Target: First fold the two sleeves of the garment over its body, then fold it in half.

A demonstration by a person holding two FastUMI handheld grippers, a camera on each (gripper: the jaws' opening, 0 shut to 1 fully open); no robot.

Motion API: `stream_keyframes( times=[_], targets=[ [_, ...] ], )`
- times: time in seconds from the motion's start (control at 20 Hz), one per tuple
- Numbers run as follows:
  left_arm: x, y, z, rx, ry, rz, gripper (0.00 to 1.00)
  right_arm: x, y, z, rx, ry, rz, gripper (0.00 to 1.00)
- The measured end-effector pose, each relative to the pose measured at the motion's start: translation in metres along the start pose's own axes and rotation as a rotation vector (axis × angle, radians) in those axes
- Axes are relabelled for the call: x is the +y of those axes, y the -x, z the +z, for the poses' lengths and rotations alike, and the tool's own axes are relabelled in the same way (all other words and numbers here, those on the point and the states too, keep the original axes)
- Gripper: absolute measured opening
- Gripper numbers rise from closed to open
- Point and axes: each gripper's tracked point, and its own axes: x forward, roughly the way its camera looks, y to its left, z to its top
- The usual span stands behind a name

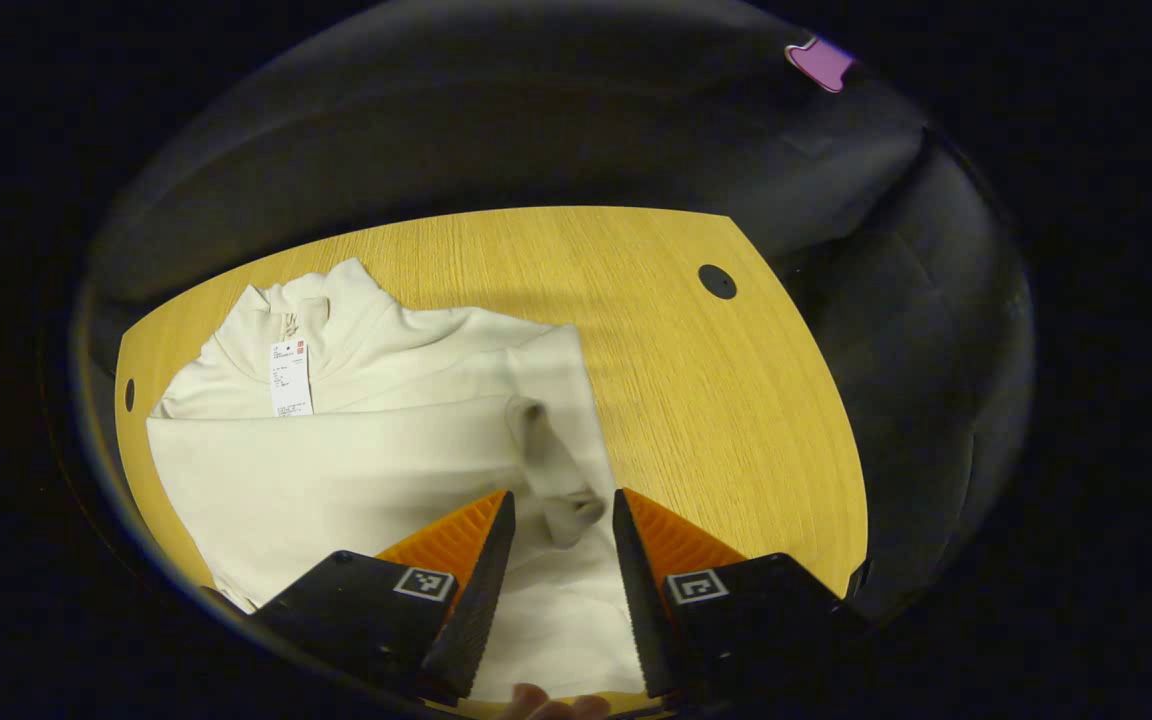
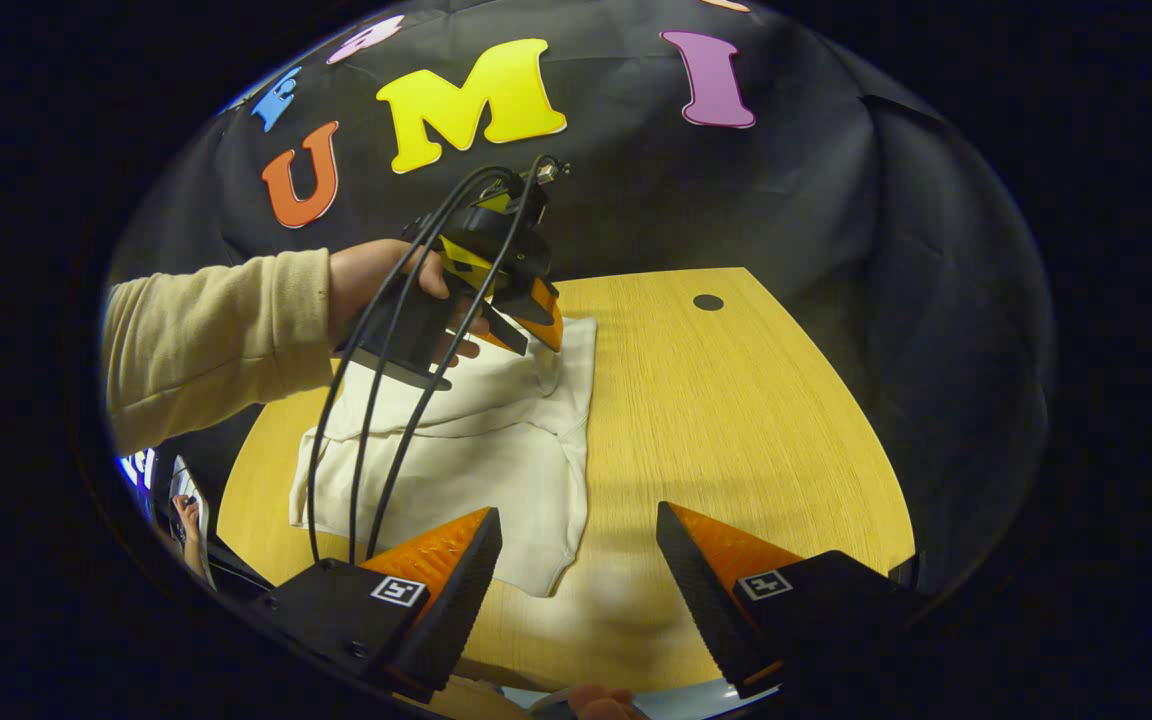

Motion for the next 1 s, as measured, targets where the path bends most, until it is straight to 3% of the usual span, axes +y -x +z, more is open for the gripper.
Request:
stream_keyframes(
  times=[0.2,0.25,0.3,0.35,0.4,0.45,0.5,0.55,0.6,0.65,0.7,0.8,1.0],
  targets=[
    [0.032,0.048,-0.004,-0.11,-0.039,0.069,0.78,0.019,-0.002,0.002,-0.009,0.031,-0.009,0.96],
    [0.039,0.06,-0.011,-0.124,-0.043,0.072,0.89,0.024,-0.004,0.004,-0.01,0.034,-0.009,0.97],
    [0.057,0.076,-0.021,-0.155,-0.05,0.105,0.8,0.029,-0.007,0.005,-0.01,0.037,-0.01,0.96],
    [0.074,0.089,-0.029,-0.179,-0.053,0.145,0.91,0.034,-0.009,0.005,-0.009,0.039,-0.01,0.96],
    [0.096,0.104,-0.035,-0.222,-0.046,0.209,0.83,0.039,-0.011,0.004,-0.006,0.041,-0.009,0.96],
    [0.124,0.12,-0.049,-0.244,-0.031,0.274,0.92,0.045,-0.014,0.001,0.004,0.047,-0.01,0.96],
    [0.146,0.133,-0.066,-0.255,0.007,0.293,0.84,0.053,-0.018,-0.003,0.013,0.07,-0.001,0.96],
    [0.167,0.144,-0.085,-0.243,0.043,0.31,0.92,0.055,-0.021,-0.006,0.017,0.09,-0.004,0.96],
    [0.192,0.156,-0.11,-0.217,0.082,0.332,0.87,0.062,-0.03,-0.014,0.043,0.093,-0.001,0.96],
    [0.208,0.163,-0.122,-0.21,0.09,0.359,0.97,0.068,-0.035,-0.019,0.062,0.079,0.01,0.96],
    [0.222,0.168,-0.133,-0.204,0.093,0.374,0.92,0.073,-0.039,-0.022,0.077,0.071,0.022,0.94],
    [0.261,0.176,-0.168,-0.137,0.139,0.416,0.93,0.081,-0.051,-0.03,0.102,0.101,0.018,0.96],
    [0.305,0.177,-0.183,-0.063,0.224,0.486,0.93,0.079,-0.067,-0.058,0.18,0.132,0.006,0.96]
  ],
)
